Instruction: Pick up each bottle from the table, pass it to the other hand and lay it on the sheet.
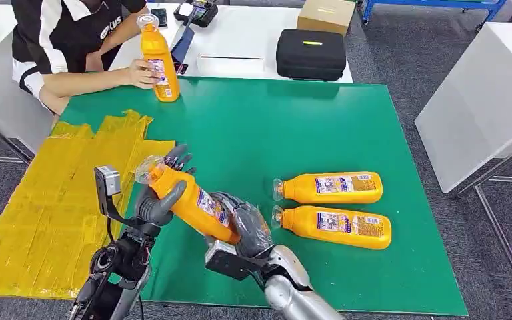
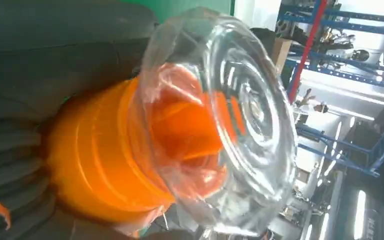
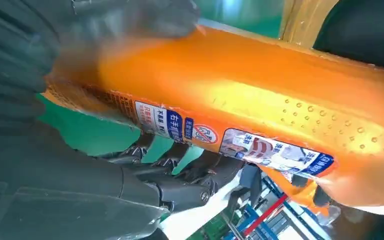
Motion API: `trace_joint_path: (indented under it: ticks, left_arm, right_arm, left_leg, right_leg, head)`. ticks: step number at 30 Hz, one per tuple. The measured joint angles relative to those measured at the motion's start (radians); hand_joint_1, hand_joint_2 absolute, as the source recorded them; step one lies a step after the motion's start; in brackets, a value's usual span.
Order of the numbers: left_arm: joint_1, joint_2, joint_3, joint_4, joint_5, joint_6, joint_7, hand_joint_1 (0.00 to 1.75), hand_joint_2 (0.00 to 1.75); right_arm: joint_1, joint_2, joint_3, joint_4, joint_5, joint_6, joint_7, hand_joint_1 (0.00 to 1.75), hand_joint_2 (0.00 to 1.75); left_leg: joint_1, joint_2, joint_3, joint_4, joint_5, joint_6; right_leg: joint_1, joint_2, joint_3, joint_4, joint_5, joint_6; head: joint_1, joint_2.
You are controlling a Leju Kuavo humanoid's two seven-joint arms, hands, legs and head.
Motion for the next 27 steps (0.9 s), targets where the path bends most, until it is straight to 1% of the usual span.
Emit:
trace_joint_path:
  ticks: [17,18,19,22,25,27]
  left_arm:
    - [-0.033,0.000,0.000,0.011,-0.007,-0.005,-0.013,1.75,1.75]
    - [-0.037,0.000,0.000,0.013,-0.005,-0.007,-0.014,1.75,1.75]
    - [-0.040,0.000,0.000,0.015,-0.002,-0.012,-0.016,1.75,1.75]
    - [-0.048,0.000,0.001,0.018,0.000,-0.014,-0.020,1.75,1.75]
    - [-0.055,0.003,0.005,0.020,-0.008,-0.014,-0.022,1.75,1.75]
    - [-0.058,0.005,0.007,0.020,-0.008,-0.013,-0.023,1.75,1.75]
  right_arm:
    - [0.006,-0.013,-0.008,-0.029,0.005,0.008,0.007,1.75,1.75]
    - [0.006,-0.013,-0.009,-0.030,0.004,0.006,0.007,1.43,1.75]
    - [0.006,-0.013,-0.011,-0.031,0.002,0.000,0.006,0.00,1.75]
    - [0.009,-0.015,-0.016,-0.050,-0.006,-0.037,-0.005,0.00,1.75]
    - [0.020,-0.016,-0.023,-0.109,-0.023,-0.087,-0.022,0.00,1.75]
    - [0.022,-0.019,-0.032,-0.139,-0.027,-0.095,-0.023,0.00,1.75]
  left_leg:
    - [0.000,0.000,0.000,0.000,0.000,0.000]
    - [0.000,0.000,0.000,0.000,0.000,0.000]
    - [0.000,0.000,0.000,0.000,0.000,0.000]
    - [0.000,0.000,0.000,0.000,0.000,0.000]
    - [0.000,0.000,0.000,0.000,0.000,0.000]
    - [0.000,0.000,0.000,0.000,0.000,0.000]
  right_leg:
    - [0.000,0.000,0.000,0.000,0.000,0.000]
    - [0.000,0.000,0.000,0.000,0.000,0.000]
    - [0.000,0.000,0.000,0.000,0.000,0.000]
    - [0.000,0.000,0.000,0.000,0.000,0.000]
    - [0.000,0.000,0.000,0.000,0.000,0.000]
    - [0.000,0.000,0.000,0.000,0.000,0.000]
  head:
    - [0.000,0.000]
    - [0.000,0.000]
    - [0.000,0.000]
    - [0.000,0.000]
    - [0.000,0.000]
    - [0.000,0.000]
